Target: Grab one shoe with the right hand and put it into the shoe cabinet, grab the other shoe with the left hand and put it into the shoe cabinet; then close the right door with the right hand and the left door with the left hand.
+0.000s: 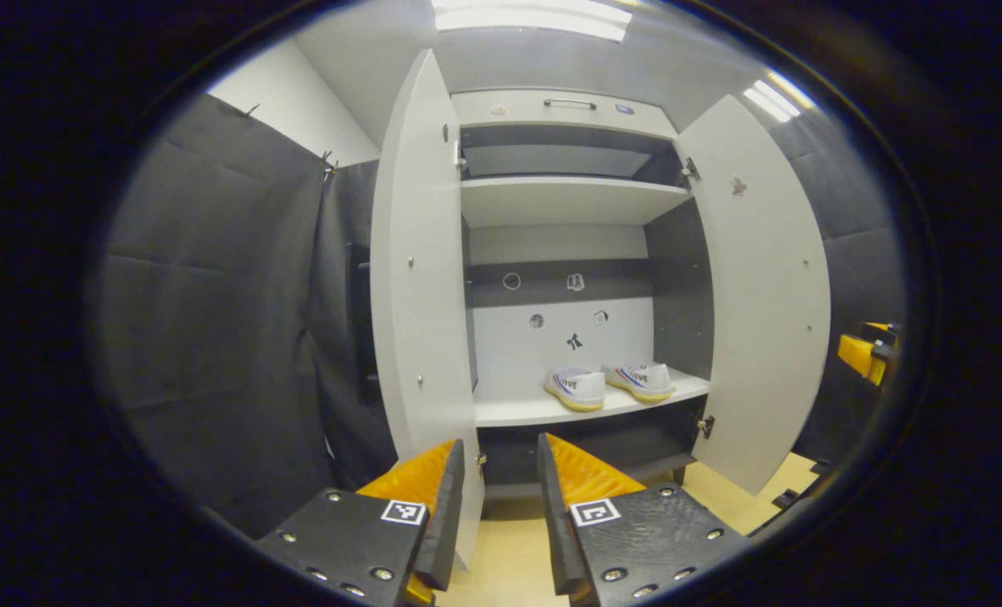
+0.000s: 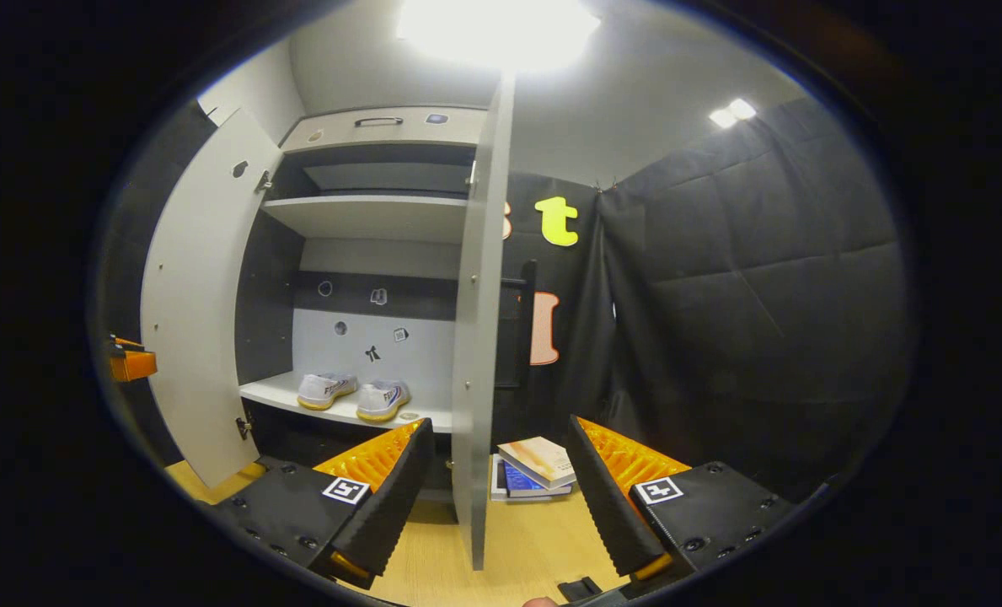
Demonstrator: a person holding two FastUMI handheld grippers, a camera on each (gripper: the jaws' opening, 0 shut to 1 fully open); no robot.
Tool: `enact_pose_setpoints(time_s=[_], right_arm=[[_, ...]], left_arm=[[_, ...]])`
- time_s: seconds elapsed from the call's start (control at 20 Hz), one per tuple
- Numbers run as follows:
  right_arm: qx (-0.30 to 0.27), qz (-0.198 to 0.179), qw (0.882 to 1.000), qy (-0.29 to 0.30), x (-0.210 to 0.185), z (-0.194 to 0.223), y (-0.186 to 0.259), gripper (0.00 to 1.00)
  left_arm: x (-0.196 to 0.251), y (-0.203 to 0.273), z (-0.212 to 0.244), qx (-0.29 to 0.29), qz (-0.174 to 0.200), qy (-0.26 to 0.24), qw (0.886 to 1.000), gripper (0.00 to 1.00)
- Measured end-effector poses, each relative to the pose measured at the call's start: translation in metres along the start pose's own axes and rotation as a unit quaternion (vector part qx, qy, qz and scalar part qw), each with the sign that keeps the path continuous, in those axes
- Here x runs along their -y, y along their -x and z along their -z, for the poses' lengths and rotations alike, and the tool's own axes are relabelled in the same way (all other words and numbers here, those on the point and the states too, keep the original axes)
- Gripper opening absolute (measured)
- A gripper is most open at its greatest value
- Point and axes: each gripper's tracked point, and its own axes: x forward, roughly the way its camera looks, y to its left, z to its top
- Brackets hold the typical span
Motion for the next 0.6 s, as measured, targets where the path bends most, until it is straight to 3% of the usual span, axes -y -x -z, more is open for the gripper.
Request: enact_pose_setpoints(time_s=[0.35, 0.6], right_arm=[[0.001, 0.073, 0.997, 0.001, 0.059, -0.016, -0.030, 0.98], [-0.014, 0.092, 0.996, 0.001, 0.069, -0.016, -0.062, 0.98]], left_arm=[[-0.020, 0.014, 0.001, 0.002, -0.017, -0.006, 1.000, 0.48], [-0.048, 0.026, 0.010, -0.003, -0.047, -0.002, 0.999, 0.48]])
